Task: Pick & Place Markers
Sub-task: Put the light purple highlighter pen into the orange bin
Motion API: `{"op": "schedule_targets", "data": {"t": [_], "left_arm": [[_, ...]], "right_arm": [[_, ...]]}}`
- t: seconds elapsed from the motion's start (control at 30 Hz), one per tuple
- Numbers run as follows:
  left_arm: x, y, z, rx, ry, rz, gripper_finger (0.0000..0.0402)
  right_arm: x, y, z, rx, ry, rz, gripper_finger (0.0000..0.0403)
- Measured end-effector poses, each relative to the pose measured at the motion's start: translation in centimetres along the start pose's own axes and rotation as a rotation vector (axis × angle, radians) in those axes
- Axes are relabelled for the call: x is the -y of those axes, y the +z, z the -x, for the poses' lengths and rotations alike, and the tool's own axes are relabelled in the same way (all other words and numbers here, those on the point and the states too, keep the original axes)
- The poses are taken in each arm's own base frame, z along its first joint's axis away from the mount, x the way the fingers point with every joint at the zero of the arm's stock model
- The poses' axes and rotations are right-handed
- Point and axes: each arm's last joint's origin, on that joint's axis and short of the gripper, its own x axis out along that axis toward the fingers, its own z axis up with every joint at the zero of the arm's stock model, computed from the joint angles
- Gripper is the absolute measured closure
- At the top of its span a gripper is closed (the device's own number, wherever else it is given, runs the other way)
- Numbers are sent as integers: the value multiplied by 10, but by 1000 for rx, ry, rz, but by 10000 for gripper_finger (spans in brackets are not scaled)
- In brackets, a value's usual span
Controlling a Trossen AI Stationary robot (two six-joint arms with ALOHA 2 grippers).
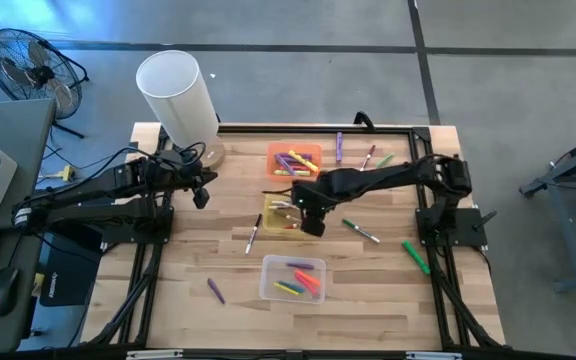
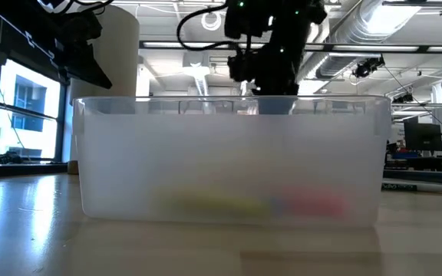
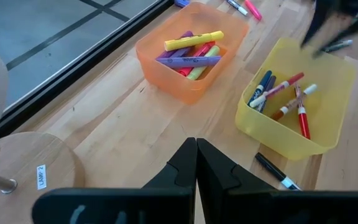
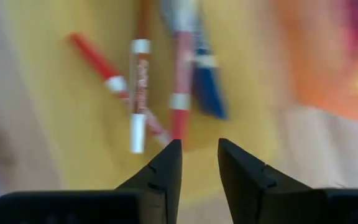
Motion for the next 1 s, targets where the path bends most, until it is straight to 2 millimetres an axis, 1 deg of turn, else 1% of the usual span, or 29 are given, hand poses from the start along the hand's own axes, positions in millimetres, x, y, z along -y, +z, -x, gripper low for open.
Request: {"op": "schedule_targets", "data": {"t": [0.07,0.13,0.23,0.33,0.4,0.5,0.6,0.67,0.77,0.9,1.0], "left_arm": [[0,0,0,0,1,0,402],[0,0,0,0,1,0,402],[0,0,0,0,2,0,402],[0,0,0,1,3,1,402],[0,0,0,1,3,0,402],[0,0,0,2,3,1,402],[0,0,0,1,3,9,402],[0,0,0,1,3,10,402],[0,0,0,1,3,12,402],[0,0,0,1,4,12,402],[0,0,0,1,4,12,402]], "right_arm": [[9,0,12,42,-62,-75,318],[23,0,24,89,-94,-181,328],[48,-9,41,153,-158,-347,340],[76,-20,54,220,-224,-502,347],[97,-24,61,248,-239,-575,347],[130,-24,66,253,-219,-632,343],[158,-13,68,295,-216,-674,332],[173,-5,68,305,-227,-684,323],[193,10,58,277,-244,-716,306],[214,26,35,150,-269,-763,284],[230,30,12,35,-289,-850,273]]}}
